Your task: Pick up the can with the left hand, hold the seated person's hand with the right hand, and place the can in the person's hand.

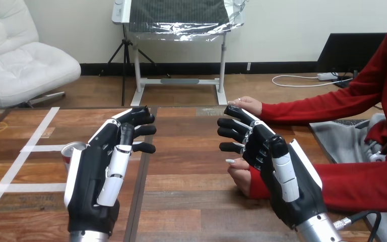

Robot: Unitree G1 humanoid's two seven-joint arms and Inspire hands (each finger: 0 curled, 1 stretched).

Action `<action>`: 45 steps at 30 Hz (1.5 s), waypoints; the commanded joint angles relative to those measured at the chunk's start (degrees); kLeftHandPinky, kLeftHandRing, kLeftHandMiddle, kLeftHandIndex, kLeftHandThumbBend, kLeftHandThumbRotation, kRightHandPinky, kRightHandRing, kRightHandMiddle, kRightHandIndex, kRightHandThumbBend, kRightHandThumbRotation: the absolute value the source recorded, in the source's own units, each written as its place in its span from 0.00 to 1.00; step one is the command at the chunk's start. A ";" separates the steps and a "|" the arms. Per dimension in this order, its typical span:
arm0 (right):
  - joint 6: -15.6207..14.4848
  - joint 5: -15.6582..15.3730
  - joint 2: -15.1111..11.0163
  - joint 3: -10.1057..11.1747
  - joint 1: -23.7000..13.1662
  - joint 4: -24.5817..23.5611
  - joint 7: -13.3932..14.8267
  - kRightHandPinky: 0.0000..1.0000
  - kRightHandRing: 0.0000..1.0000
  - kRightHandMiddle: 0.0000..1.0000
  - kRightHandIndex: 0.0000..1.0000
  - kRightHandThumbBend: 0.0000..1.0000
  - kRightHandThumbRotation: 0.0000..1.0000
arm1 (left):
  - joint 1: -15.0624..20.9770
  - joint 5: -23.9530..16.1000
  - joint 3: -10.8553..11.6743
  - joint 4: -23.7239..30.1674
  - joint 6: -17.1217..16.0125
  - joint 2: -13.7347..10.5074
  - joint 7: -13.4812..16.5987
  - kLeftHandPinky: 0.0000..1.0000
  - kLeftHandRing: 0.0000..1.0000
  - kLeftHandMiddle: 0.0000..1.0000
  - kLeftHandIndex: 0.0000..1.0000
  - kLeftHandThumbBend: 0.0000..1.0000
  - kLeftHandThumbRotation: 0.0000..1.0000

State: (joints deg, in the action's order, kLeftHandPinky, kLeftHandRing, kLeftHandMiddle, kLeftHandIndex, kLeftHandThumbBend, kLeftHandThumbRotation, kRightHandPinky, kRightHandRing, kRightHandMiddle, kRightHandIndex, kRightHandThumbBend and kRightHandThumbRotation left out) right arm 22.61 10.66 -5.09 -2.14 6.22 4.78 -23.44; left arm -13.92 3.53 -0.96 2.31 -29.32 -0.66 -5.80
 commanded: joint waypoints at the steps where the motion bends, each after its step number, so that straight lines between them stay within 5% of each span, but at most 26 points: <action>1: 0.35 0.48 -0.51 0.30 -3.60 -1.68 -0.24 0.78 0.85 0.84 0.88 0.85 1.00 | 5.98 -2.20 1.94 0.90 -1.34 -1.24 1.43 0.55 0.70 0.71 0.70 0.32 0.79; 12: 0.02 0.60 -0.66 0.31 -3.93 -1.48 -0.41 0.78 0.85 0.84 0.87 0.85 1.00 | 10.37 -7.20 5.46 -1.00 -1.04 -3.31 6.12 0.65 0.74 0.75 0.72 0.32 0.75; 24: 0.08 0.55 -0.67 0.33 -3.89 -1.51 -0.34 0.79 0.85 0.85 0.88 0.85 1.00 | 13.72 -9.99 7.96 -3.53 -1.04 -5.05 9.85 0.74 0.81 0.83 0.79 0.59 0.65; 45: 0.12 0.68 -0.93 0.52 -4.05 -1.47 -0.62 0.78 0.85 0.84 0.87 0.85 1.00 | 14.15 -13.07 9.64 -5.25 0.28 -6.61 13.39 0.95 0.96 0.96 0.92 0.96 0.25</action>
State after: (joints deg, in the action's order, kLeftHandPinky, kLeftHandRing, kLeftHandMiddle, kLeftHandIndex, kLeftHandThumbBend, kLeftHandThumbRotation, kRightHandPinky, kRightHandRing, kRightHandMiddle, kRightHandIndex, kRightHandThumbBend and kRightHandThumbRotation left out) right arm 22.59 10.69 -5.37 -2.12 6.22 4.78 -23.82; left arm -2.58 -8.68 8.11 -2.83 -29.39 -6.21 6.74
